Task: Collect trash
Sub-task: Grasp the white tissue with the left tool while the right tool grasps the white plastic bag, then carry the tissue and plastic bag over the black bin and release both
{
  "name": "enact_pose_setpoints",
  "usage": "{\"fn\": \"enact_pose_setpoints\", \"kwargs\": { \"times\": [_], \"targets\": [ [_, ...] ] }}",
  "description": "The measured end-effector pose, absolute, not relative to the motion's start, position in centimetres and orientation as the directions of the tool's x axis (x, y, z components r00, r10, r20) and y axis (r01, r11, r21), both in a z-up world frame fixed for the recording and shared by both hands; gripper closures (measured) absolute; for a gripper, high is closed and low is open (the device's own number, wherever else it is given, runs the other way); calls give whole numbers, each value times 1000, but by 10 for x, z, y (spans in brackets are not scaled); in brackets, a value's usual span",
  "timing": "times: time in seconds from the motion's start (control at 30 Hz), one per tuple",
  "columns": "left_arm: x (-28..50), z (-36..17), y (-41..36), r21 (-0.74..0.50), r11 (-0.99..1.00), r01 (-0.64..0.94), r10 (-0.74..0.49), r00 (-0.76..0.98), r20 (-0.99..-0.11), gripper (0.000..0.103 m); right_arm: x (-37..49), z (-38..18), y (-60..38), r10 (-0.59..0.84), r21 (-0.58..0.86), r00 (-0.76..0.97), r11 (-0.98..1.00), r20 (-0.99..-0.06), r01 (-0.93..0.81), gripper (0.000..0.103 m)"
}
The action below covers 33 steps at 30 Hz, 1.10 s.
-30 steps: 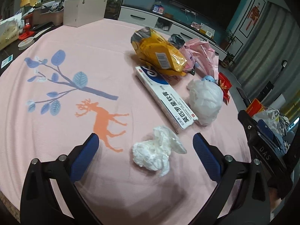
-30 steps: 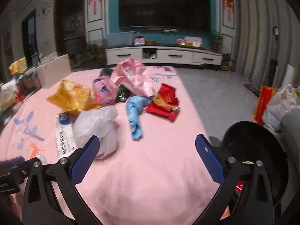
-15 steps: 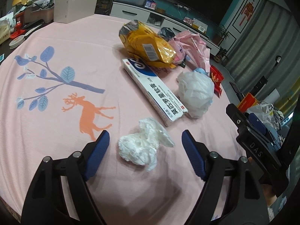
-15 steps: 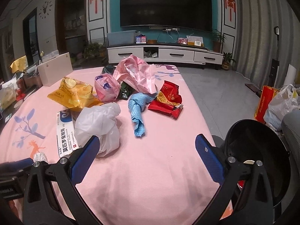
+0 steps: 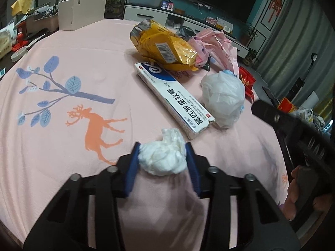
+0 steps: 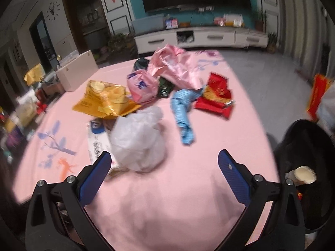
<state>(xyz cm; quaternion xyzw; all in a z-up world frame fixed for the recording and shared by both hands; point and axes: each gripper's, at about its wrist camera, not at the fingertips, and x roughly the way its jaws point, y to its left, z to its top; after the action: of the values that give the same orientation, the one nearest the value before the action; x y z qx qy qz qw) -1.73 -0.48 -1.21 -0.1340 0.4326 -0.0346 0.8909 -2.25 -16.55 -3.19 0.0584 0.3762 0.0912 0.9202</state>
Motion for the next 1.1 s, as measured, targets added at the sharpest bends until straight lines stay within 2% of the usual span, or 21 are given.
{"fn": "enact_pose_setpoints", "kwargs": {
  "times": [0.13, 0.27, 0.4, 0.57, 0.6, 0.63, 0.67, 0.77, 0.9, 1.1],
  "targets": [
    [-15, -13, 5, -342, 936, -85, -219, 621, -753, 69, 5, -29, -151, 304, 253, 618, 952, -725, -171, 3],
    [-16, -12, 16, -409, 906, -110, -257, 624, -738, 69, 21, -33, -136, 261, 195, 618, 965, -742, -174, 6],
    [-17, -9, 19, -402, 908, -120, -238, 642, -729, 69, 34, -49, -136, 281, 230, 571, 960, -771, -161, 11],
    [-19, -4, 21, -420, 900, -114, -244, 667, -704, 69, 40, -65, -136, 260, 217, 544, 966, -798, -144, 31],
    [-19, -4, 20, -420, 900, -114, -243, 669, -702, 69, 38, -64, -135, 252, 202, 559, 968, -790, -150, 37],
    [-19, -4, 21, -422, 899, -114, -243, 671, -700, 69, 38, -63, -134, 253, 198, 556, 967, -792, -157, 49],
    [-18, -4, 21, -427, 897, -116, -245, 673, -698, 69, 38, -63, -133, 259, 201, 552, 966, -793, -166, 54],
    [-17, -4, 20, -438, 892, -116, -255, 672, -696, 69, 33, -57, -132, 235, 162, 574, 971, -784, -176, 63],
    [-22, 0, 20, -435, 894, -106, -255, 679, -688, 69, 24, -42, -137, 264, 189, 588, 964, -765, -187, 65],
    [-32, 19, 15, -437, 896, -80, -258, 707, -658, 69, -18, 17, -163, 309, 223, 689, 951, -655, -215, 66]
  ]
}}
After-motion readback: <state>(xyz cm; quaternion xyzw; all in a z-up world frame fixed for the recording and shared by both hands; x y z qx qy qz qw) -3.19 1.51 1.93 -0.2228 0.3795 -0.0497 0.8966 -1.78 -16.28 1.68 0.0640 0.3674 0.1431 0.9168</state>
